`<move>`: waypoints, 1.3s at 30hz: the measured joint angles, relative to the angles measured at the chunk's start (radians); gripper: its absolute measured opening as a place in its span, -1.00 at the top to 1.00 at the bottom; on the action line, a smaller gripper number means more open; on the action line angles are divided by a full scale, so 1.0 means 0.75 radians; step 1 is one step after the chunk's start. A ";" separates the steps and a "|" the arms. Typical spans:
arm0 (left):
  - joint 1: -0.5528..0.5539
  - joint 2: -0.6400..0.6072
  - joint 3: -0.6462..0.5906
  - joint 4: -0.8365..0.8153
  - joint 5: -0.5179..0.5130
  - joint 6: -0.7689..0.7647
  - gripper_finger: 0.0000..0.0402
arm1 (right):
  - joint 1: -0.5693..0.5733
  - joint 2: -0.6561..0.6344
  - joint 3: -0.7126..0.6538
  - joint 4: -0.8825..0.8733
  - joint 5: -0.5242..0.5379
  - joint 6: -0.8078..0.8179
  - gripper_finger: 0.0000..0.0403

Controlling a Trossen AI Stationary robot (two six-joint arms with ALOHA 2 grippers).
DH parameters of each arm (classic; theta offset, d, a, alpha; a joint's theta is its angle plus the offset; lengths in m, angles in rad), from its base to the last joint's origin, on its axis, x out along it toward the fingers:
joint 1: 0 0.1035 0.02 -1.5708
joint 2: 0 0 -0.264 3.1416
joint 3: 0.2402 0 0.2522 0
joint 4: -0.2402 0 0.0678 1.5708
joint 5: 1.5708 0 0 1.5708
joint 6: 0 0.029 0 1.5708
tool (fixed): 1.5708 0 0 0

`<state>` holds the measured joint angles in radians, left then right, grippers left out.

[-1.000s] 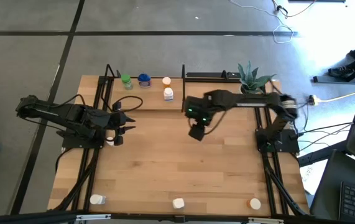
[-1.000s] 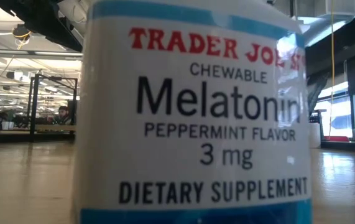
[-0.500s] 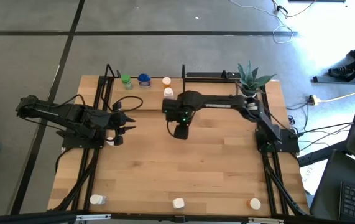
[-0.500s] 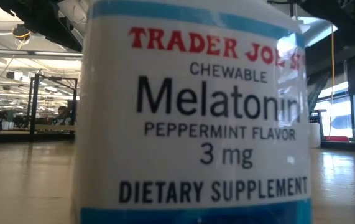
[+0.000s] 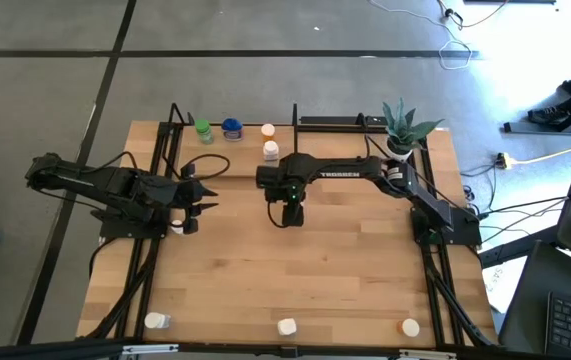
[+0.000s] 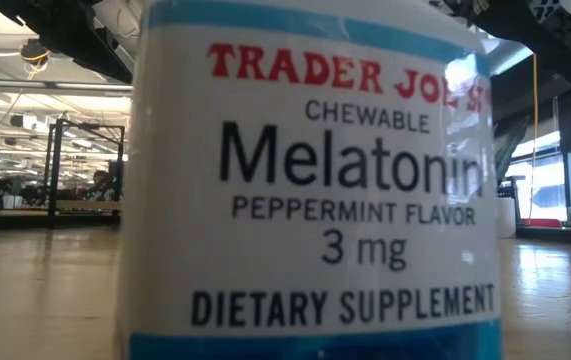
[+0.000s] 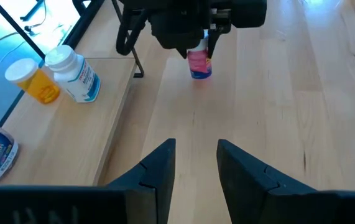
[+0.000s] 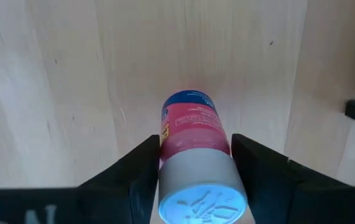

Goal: Pick and place medicine bottles onto shelf by color
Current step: Put the pink pill bottle on the shelf

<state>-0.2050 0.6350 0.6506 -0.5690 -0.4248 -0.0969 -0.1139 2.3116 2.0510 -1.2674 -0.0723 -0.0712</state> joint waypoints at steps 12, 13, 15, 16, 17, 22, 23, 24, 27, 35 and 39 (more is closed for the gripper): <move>0.000 -0.001 0.000 0.000 -0.004 0.000 0.44 | 0.002 0.000 0.000 0.060 0.001 -0.022 -0.08; 0.000 -0.001 0.000 0.000 -0.004 0.000 0.44 | 0.002 0.000 0.000 0.060 0.001 -0.022 -0.08; 0.000 -0.001 0.000 0.000 -0.004 0.000 0.44 | 0.002 0.000 0.000 0.060 0.001 -0.021 -0.08; 0.000 -0.001 0.000 0.000 -0.004 0.000 0.44 | 0.002 0.000 0.000 0.060 0.001 -0.020 -0.08; 0.000 -0.001 0.000 0.000 -0.005 0.000 0.44 | 0.002 -0.001 0.000 0.059 0.001 -0.019 -0.08; 0.000 -0.001 0.000 0.001 -0.005 -0.001 0.44 | 0.002 -0.042 0.001 0.056 0.001 -0.011 -0.08; 0.000 -0.001 0.000 0.000 -0.005 -0.001 0.44 | 0.002 -0.048 0.001 0.055 0.000 -0.005 -0.08; 0.000 -0.001 0.000 0.000 -0.005 -0.003 0.44 | 0.002 -0.056 0.002 0.056 0.000 0.008 -0.08; 0.000 -0.001 0.000 0.000 -0.005 -0.008 0.44 | 0.002 -0.087 0.002 0.057 0.000 0.030 -0.08; 0.000 -0.001 0.000 -0.001 -0.013 -0.095 0.44 | 0.013 -0.189 0.002 0.063 0.010 0.053 -0.08; 0.000 -0.001 0.000 -0.001 -0.048 -0.113 0.44 | 0.024 -0.274 0.002 0.062 0.014 0.066 -0.08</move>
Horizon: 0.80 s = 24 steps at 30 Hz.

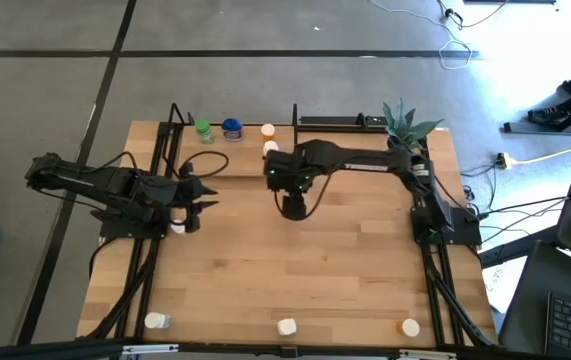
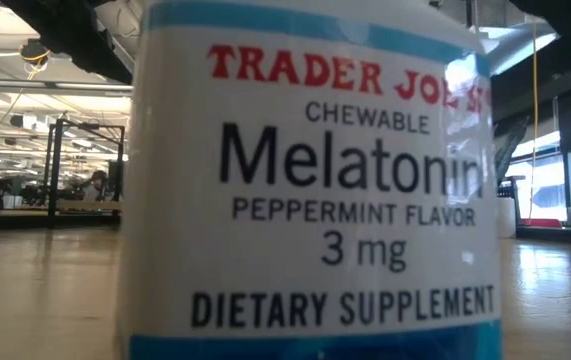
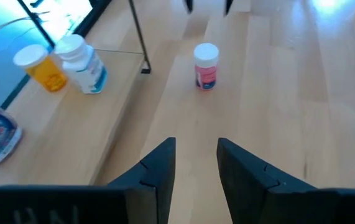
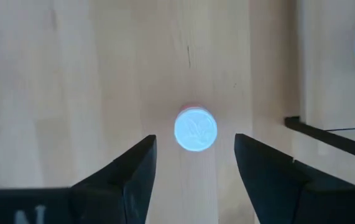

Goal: Pick and place medicine bottles onto shelf by color
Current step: Put the pink pill bottle on the shelf

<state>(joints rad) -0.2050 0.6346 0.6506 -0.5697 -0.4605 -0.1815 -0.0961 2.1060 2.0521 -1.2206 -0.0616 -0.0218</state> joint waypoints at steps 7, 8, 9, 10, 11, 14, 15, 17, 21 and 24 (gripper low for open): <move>0.020 0.000 0.006 -0.002 -0.048 -0.002 0.44 | 0.049 -0.193 -0.001 0.022 0.118 0.098 -0.08; 0.032 0.001 0.017 -0.003 -0.048 -0.001 0.44 | 0.060 -0.221 -0.001 0.030 0.138 0.100 -0.08; 0.044 0.005 0.033 -0.001 -0.049 -0.001 0.44 | 0.069 -0.249 -0.001 0.036 0.158 0.108 -0.08; 0.058 0.021 0.052 0.000 -0.049 -0.001 0.44 | 0.078 -0.276 -0.001 0.040 0.172 0.121 -0.08; 0.074 0.046 0.075 0.000 -0.049 -0.001 0.44 | 0.089 -0.306 -0.001 0.050 0.190 0.126 -0.08; 0.128 0.119 0.160 -0.030 -0.032 0.000 0.44 | 0.123 -0.384 -0.001 0.072 0.231 0.115 -0.08; 0.146 0.148 0.202 -0.060 -0.011 0.000 0.44 | 0.130 -0.405 -0.001 0.080 0.234 0.096 -0.08; 0.181 0.227 0.287 -0.102 0.030 0.000 0.44 | 0.145 -0.451 -0.001 0.095 0.232 0.062 -0.08; 0.234 0.423 0.439 -0.203 0.102 -0.002 0.44 | 0.156 -0.534 -0.032 0.119 0.232 -0.027 -0.08; 0.260 0.561 0.564 -0.241 0.151 -0.044 0.44 | 0.146 -0.607 -0.125 0.163 0.233 -0.058 -0.08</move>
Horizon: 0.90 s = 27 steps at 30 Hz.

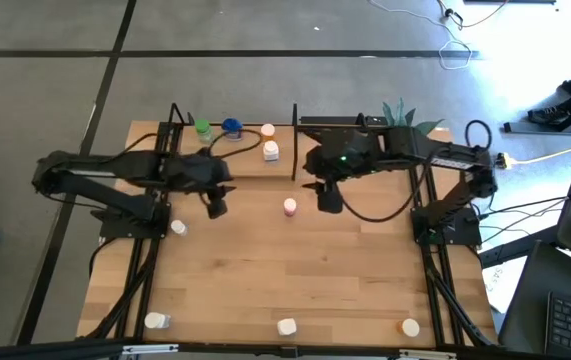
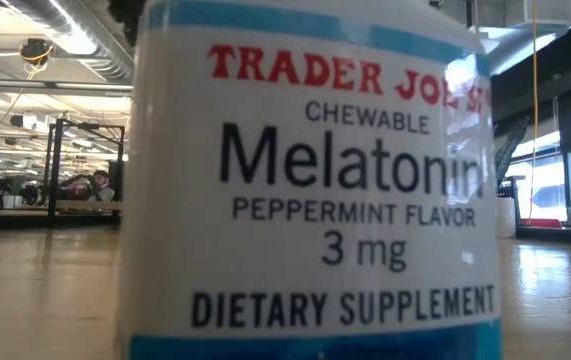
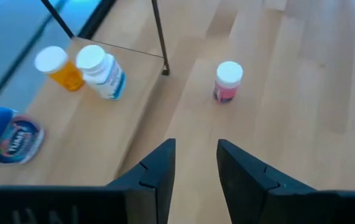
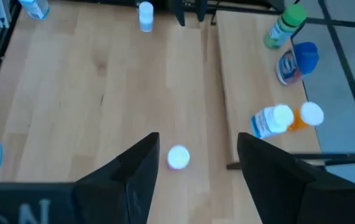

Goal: Pick and place medicine bottles onto shelf by color
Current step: Put the pink pill bottle on the shelf

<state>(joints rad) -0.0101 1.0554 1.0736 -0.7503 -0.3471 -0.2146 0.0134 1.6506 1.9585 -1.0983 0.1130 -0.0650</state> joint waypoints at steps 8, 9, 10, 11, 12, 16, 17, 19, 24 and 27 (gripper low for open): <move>0.045 0.299 0.227 -0.056 0.159 -0.143 0.44 | -0.026 -0.372 -0.440 0.202 -0.033 0.041 -0.08; 0.046 0.327 0.246 -0.059 0.180 -0.155 0.44 | -0.026 -0.422 -0.498 0.285 -0.041 0.041 -0.08; 0.046 0.358 0.269 -0.061 0.206 -0.162 0.44 | -0.024 -0.464 -0.550 0.365 -0.055 0.039 -0.08; 0.046 0.387 0.292 -0.059 0.227 -0.164 0.44 | -0.021 -0.505 -0.599 0.433 -0.082 0.032 -0.08; 0.046 0.413 0.312 -0.059 0.235 -0.160 0.44 | -0.021 -0.541 -0.644 0.486 -0.115 0.012 -0.08; 0.046 0.530 0.389 -0.069 0.242 -0.178 0.44 | -0.021 -0.633 -0.794 0.655 -0.210 -0.043 -0.08; 0.049 0.561 0.408 -0.077 0.243 -0.195 0.44 | -0.021 -0.648 -0.822 0.685 -0.223 -0.062 -0.08; 0.059 0.615 0.448 -0.104 0.243 -0.220 0.44 | -0.021 -0.670 -0.870 0.729 -0.243 -0.096 -0.08; 0.079 0.733 0.509 -0.141 0.256 -0.314 0.44 | -0.021 -0.684 -0.934 0.789 -0.332 -0.141 -0.08; 0.084 0.777 0.529 -0.139 0.337 -0.366 0.44 | -0.021 -0.685 -0.940 0.790 -0.401 -0.196 -0.08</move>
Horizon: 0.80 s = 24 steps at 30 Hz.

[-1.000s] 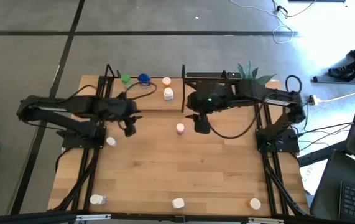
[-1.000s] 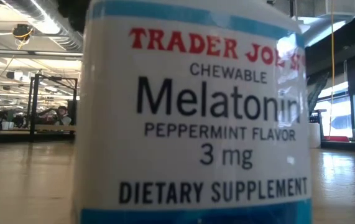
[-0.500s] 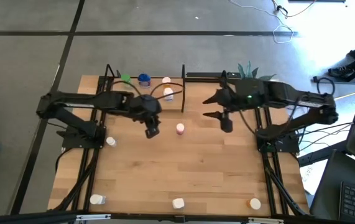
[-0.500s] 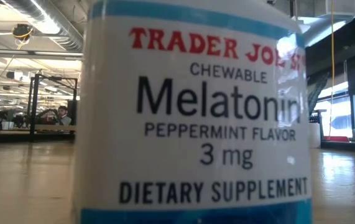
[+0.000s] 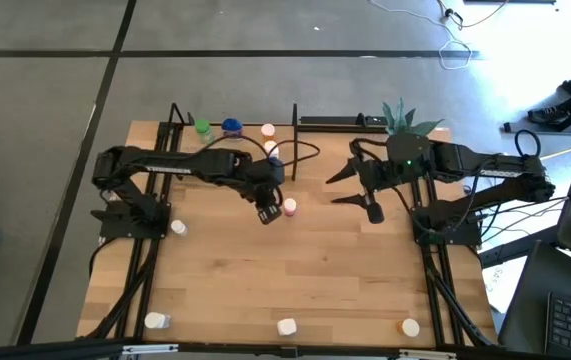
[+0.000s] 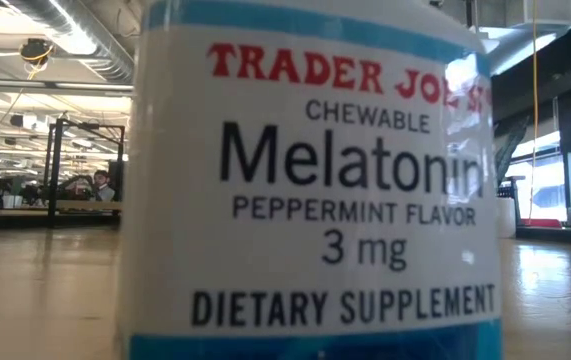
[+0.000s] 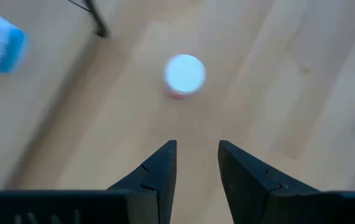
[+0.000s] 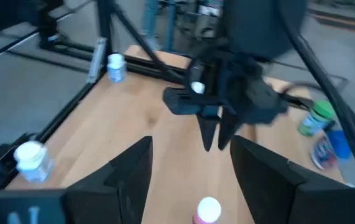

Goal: Pick and place medicine bottles onto shelf by color
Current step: Put the pink pill bottle on the shelf

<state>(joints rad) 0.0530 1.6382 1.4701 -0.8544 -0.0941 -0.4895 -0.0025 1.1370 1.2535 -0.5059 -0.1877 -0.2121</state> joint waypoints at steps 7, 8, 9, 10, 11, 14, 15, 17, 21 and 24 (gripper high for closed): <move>0.001 0.038 0.002 0.000 0.115 -0.001 0.44 | 0.000 -0.002 0.000 -0.004 -0.075 -0.015 -0.08; -0.002 0.036 0.002 0.005 0.125 0.026 0.44 | -0.001 -0.003 0.000 -0.010 -0.064 0.000 -0.08; -0.004 0.036 0.002 0.008 0.130 0.059 0.44 | -0.001 -0.003 0.000 -0.026 -0.047 0.014 -0.08; -0.006 0.036 0.002 0.007 0.132 0.094 0.44 | -0.001 -0.003 0.000 -0.051 -0.026 0.035 -0.08; -0.010 0.036 0.002 0.006 0.133 0.125 0.44 | -0.001 -0.003 0.000 -0.080 -0.004 0.059 -0.08; -0.018 0.036 0.002 0.007 0.143 0.208 0.44 | -0.001 -0.003 0.000 -0.202 0.143 0.187 -0.08; -0.021 0.036 0.002 0.007 0.149 0.231 0.44 | -0.001 -0.003 -0.001 -0.247 0.200 0.246 -0.08; -0.029 0.036 0.002 0.013 0.152 0.279 0.44 | -0.002 -0.002 -0.001 -0.325 0.298 0.335 -0.08; -0.038 0.036 0.002 0.037 0.153 0.365 0.44 | -0.001 0.000 -0.001 -0.417 0.433 0.423 -0.08; -0.038 0.036 0.002 0.055 0.154 0.416 0.44 | -0.001 0.000 -0.001 -0.414 0.492 0.406 -0.08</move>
<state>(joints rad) 0.0246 1.6653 1.4715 -0.8129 0.0216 -0.1771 -0.0032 1.1370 1.2530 -0.8166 0.1813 0.0922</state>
